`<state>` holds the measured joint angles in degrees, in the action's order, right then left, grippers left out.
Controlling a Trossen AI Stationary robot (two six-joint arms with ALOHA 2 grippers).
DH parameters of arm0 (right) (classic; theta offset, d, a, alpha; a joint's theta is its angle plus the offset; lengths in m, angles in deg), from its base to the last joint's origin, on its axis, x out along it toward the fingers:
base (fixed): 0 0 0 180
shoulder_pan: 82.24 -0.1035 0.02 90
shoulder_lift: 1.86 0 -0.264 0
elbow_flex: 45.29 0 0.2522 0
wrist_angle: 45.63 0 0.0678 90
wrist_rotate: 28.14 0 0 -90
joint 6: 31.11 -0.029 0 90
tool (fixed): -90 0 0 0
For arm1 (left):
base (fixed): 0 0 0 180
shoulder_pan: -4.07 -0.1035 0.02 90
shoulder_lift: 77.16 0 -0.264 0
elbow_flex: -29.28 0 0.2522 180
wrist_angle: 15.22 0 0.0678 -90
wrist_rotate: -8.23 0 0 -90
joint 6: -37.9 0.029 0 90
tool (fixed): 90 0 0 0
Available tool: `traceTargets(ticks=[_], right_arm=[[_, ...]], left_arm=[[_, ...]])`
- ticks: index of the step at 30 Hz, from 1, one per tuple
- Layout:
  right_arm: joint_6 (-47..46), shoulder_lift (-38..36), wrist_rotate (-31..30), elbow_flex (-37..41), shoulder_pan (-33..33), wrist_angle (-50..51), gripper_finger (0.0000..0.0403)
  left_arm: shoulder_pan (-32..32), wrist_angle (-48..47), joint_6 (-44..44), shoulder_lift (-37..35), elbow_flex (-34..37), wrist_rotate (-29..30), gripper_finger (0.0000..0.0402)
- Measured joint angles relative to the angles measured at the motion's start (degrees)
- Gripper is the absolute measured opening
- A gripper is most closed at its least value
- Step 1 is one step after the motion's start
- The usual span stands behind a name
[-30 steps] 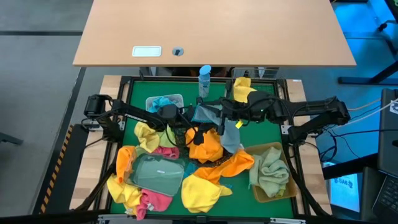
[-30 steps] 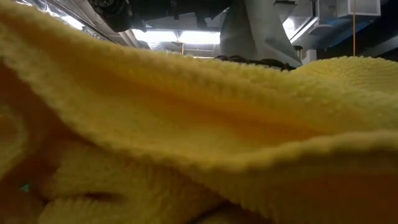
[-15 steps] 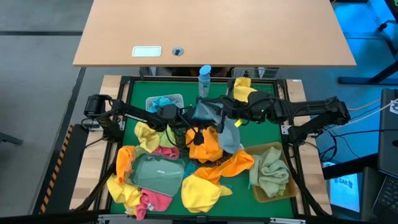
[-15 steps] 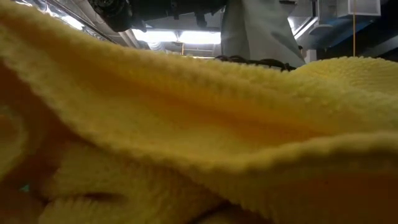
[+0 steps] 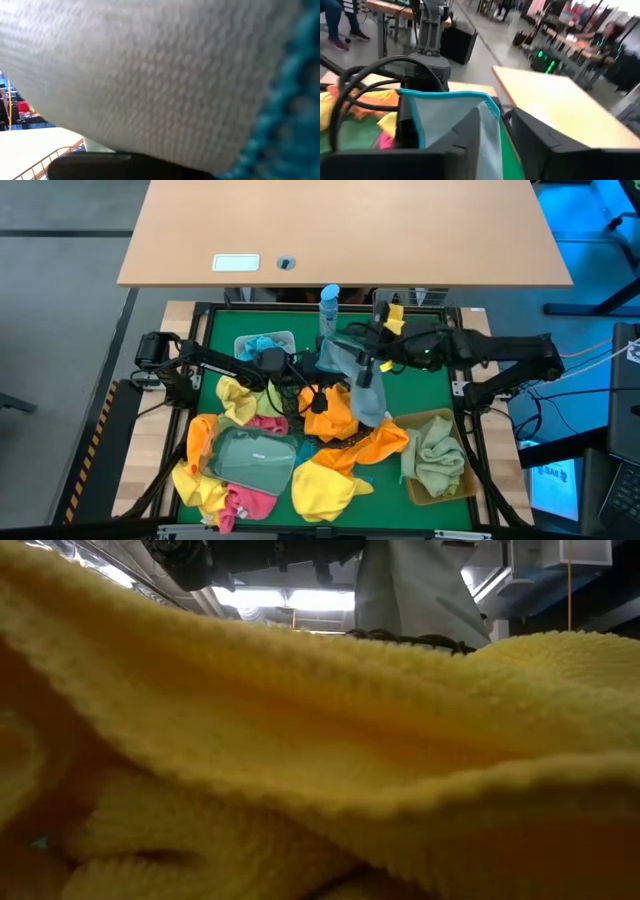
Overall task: Sort microfiber towel by color & place in baskets
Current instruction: Put the light blue microfiber towel into the white bin
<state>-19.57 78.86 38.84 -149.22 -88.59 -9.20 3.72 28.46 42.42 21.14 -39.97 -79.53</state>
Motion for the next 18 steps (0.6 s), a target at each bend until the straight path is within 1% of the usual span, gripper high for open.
traceTargets(ticks=[4,7,9,12,15,18], right_arm=[[-1.3,-0.1,0.0,-6.8,0.0,12.0,0.0162],[-4.0,-0.1,0.0,-11.6,0.0,19.1,0.0181],[-6.6,-0.2,0.0,-14.5,0.0,24.2,0.0185],[-7.4,-0.1,0.1,-17.9,0.0,31.2,0.0185],[-7.6,-1.1,0.2,-18.5,0.0,34.4,0.0182],[-9.7,-2.2,0.5,-18.5,0.0,36.9,0.0182]], left_arm=[[-0.4,-0.7,-1.4,-1.5,0.0,0.0,0.0003],[-1.1,-1.8,-1.4,-4.0,-0.1,0.2,0.0003],[-1.6,-2.9,-1.4,-6.1,-0.1,0.2,0.0003],[-2.5,-5.3,-1.4,-10.0,-0.1,0.2,0.0003],[-3.4,-8.9,-1.4,-14.1,-0.1,0.2,0.0003],[-4.1,-11.8,-1.4,-18.1,-0.1,0.2,0.0003]])
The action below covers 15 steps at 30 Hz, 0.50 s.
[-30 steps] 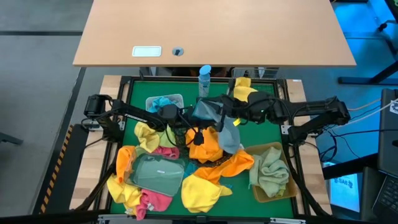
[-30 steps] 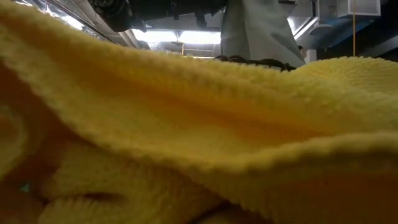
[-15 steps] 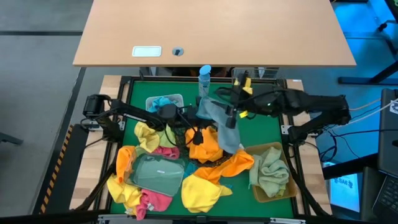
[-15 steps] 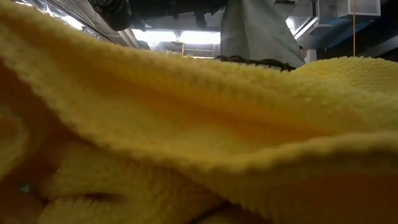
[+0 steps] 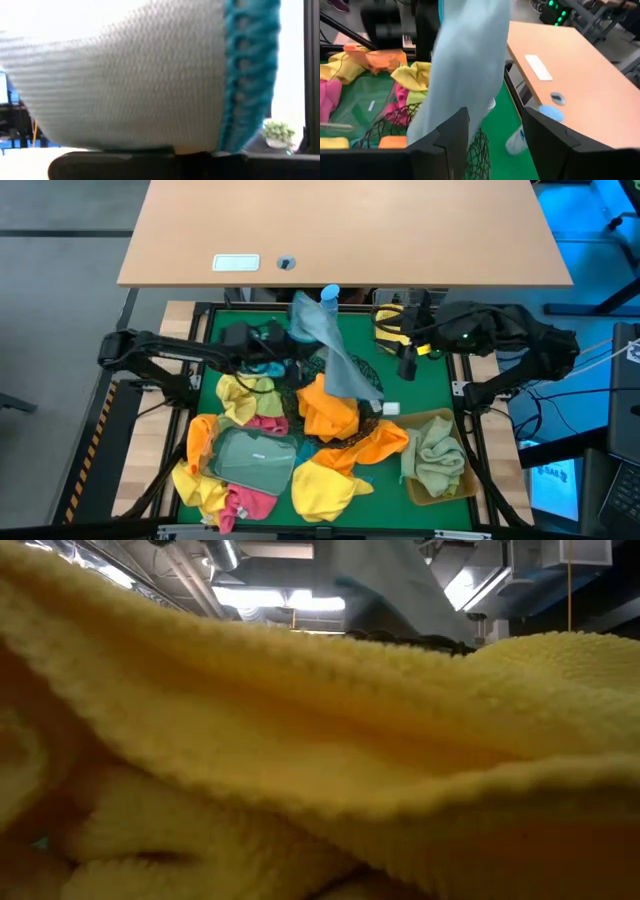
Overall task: Sort microfiber towel by color & place in baskets
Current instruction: Put the light blue microfiber towel into the white bin
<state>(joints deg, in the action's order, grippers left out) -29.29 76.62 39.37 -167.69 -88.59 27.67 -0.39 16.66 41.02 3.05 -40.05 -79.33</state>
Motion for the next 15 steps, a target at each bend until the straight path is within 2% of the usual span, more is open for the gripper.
traceTargets(ticks=[7,12,15], right_arm=[[-2.0,-3.1,0.8,3.9,0.0,1.8,0.0182],[-3.6,-5.4,1.1,12.2,0.0,1.1,0.0182],[-4.6,-7.2,1.1,18.7,0.0,-2.1,0.0182]], left_arm=[[-1.3,-2.5,0.4,-9.2,0.0,0.0,0.0003],[-3.0,-11.1,0.6,-17.2,0.0,0.1,0.0002],[-3.6,-17.0,0.6,-21.7,0.0,2.4,0.0002]])
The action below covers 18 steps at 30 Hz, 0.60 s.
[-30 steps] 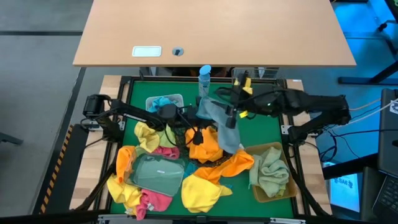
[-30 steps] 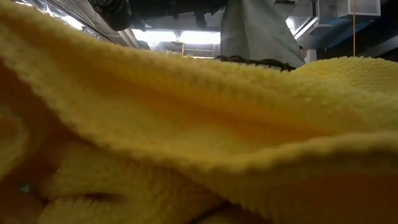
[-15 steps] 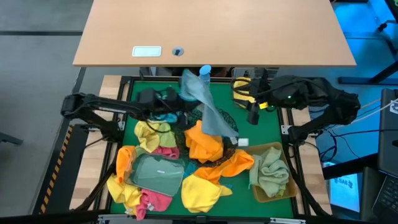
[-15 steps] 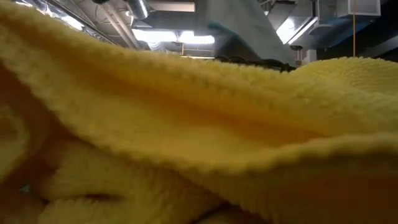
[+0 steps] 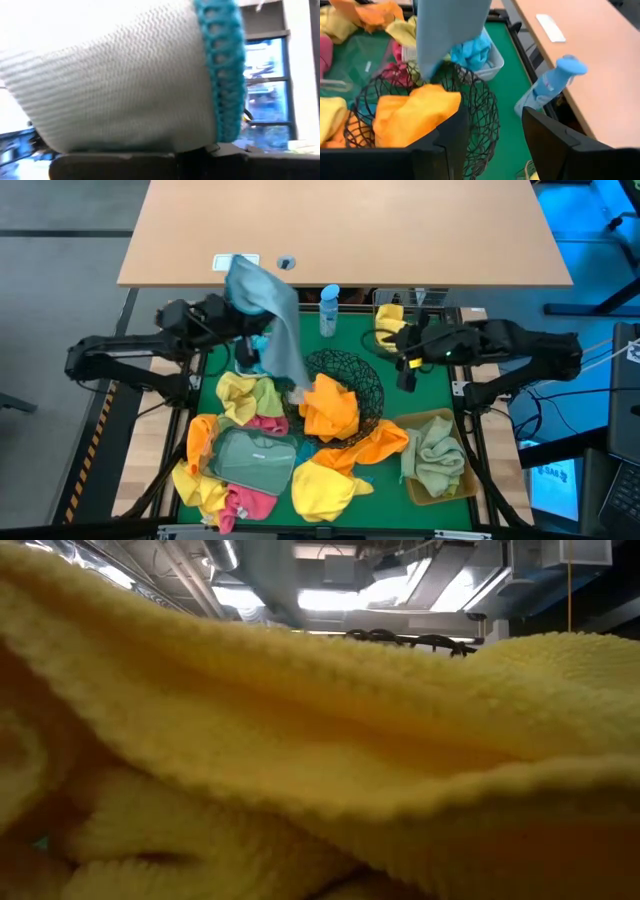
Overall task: Sort microfiber towel by color & place in baskets
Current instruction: Put the light blue microfiber towel into the white bin
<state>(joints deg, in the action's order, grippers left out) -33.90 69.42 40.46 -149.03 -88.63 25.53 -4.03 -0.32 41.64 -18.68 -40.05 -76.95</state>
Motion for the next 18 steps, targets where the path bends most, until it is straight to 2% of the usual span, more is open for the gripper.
traceTargets(ticks=[6,12,18], right_arm=[[0.0,-2.9,0.0,12.6,0.0,-9.3,0.0182],[-1.2,-3.3,0.3,20.6,0.0,-15.5,0.0182],[-1.5,-3.2,6.1,26.8,0.0,-22.4,0.0182]], left_arm=[[-1.4,-7.4,0.0,-7.3,0.0,3.8,0.0002],[-3.1,-9.9,0.0,-11.6,0.0,5.2,0.0002],[-5.1,-12.0,4.1,-12.5,0.0,7.4,0.0002]])
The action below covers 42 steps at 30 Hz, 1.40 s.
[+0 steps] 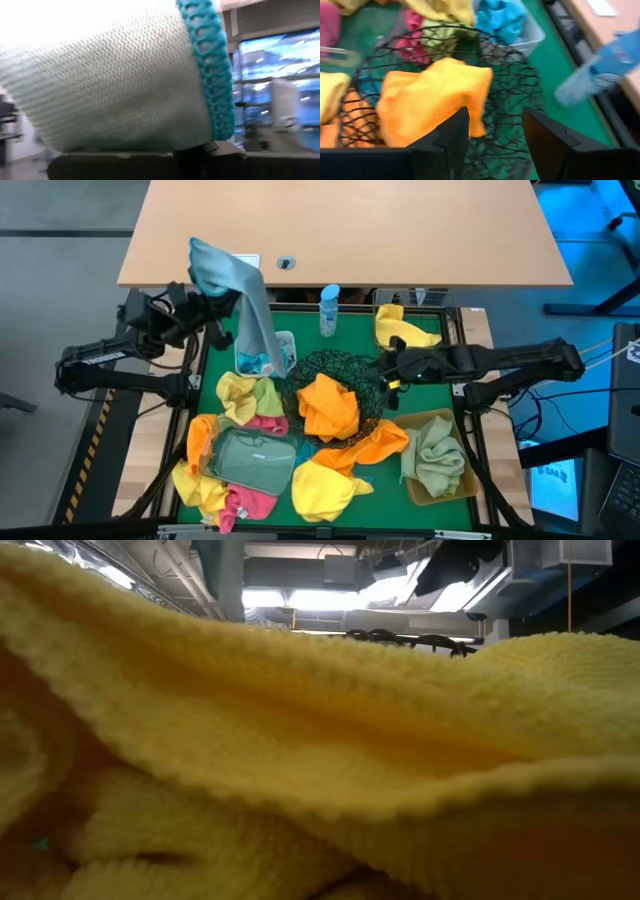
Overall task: Sort microfiber towel by color & place in baskets
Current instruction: Put the light blue microfiber towel into the white bin
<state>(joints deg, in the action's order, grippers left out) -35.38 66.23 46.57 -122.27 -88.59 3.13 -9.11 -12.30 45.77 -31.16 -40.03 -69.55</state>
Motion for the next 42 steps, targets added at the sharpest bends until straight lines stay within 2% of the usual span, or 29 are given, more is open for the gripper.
traceTargets(ticks=[4,9,18,22,27,32,42], right_arm=[[0.0,0.0,3.7,3.7,0.0,-5.8,0.0182],[0.0,0.0,5.9,7.9,0.0,-11.2,0.0182],[-2.3,0.0,5.9,11.4,0.0,-12.4,0.0182],[-2.9,0.0,5.9,11.4,0.0,-12.4,0.0182],[-3.0,0.0,5.9,11.4,0.0,-12.4,0.0182],[-3.0,0.0,5.9,11.4,0.0,-12.4,0.0182],[-3.0,0.0,5.9,11.4,0.0,-12.4,0.0182]], left_arm=[[-2.2,-0.8,1.7,0.9,0.0,3.1,0.0002],[-5.5,-0.8,1.7,3.0,0.1,3.4,0.0002],[-10.9,-1.1,1.7,9.2,0.1,3.4,0.0002],[-11.6,-6.2,1.7,10.0,0.1,3.4,0.0002],[-11.7,-14.3,1.6,9.1,0.1,4.0,0.0002],[-11.7,-19.5,1.7,7.1,0.1,7.5,0.0002],[-11.3,-21.7,0.5,-1.3,0.1,9.5,0.0002]])
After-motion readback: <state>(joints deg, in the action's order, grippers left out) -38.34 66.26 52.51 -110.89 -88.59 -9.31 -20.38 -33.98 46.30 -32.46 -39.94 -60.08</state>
